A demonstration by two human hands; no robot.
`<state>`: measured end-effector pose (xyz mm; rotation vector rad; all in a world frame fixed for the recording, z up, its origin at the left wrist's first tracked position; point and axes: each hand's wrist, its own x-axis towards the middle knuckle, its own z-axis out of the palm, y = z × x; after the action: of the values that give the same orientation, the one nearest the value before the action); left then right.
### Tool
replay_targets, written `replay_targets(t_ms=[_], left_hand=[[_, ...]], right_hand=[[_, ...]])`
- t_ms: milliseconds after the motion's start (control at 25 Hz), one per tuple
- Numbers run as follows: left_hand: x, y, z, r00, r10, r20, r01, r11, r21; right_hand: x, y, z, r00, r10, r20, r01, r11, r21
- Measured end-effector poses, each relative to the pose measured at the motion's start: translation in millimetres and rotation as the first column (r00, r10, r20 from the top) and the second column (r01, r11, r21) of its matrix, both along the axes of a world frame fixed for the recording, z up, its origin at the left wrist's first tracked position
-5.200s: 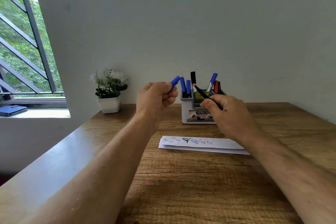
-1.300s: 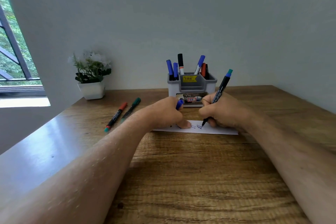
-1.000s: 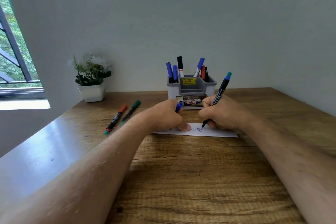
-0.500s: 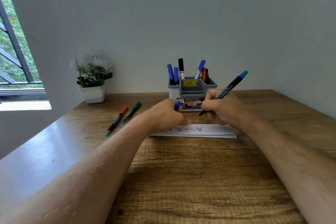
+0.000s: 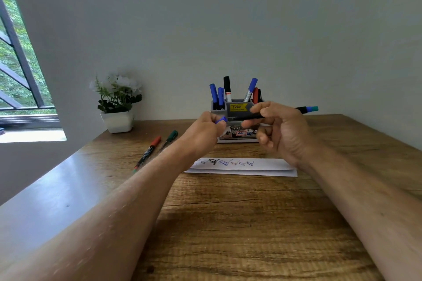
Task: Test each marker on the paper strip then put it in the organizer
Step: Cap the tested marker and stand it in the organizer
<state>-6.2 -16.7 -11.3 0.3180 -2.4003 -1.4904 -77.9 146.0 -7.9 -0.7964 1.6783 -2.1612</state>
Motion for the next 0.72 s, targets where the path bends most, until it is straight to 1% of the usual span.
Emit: replay_targets(t_ms=[80, 240, 520, 720], left_hand=[[-4.4, -2.2, -3.5, 1.0, 0.01, -0.021, -0.01, 1.0, 0.003], [-5.1, -3.2, -2.8, 0.998, 0.0, -0.062, 0.0, 1.0, 0.006], [-7.4, -3.4, -5.3, 0.997, -0.073, -0.016, 0.072, 0.997, -0.03], [-6.3, -2.1, -3.5, 0.996, -0.085, -0.006, 0.085, 0.995, -0.045]], right_hand=[[0.5, 0.2, 1.0, 1.0, -0.008, 0.014, 0.009, 1.0, -0.019], [0.1, -0.4, 1.3, 1.0, -0.022, 0.02, 0.022, 1.0, 0.007], [-5.6, -2.2, -1.0, 1.0, -0.019, 0.0, 0.019, 0.999, 0.045], [-7.2, -3.8, -5.0, 0.996, -0.054, -0.07, 0.063, 0.988, 0.141]])
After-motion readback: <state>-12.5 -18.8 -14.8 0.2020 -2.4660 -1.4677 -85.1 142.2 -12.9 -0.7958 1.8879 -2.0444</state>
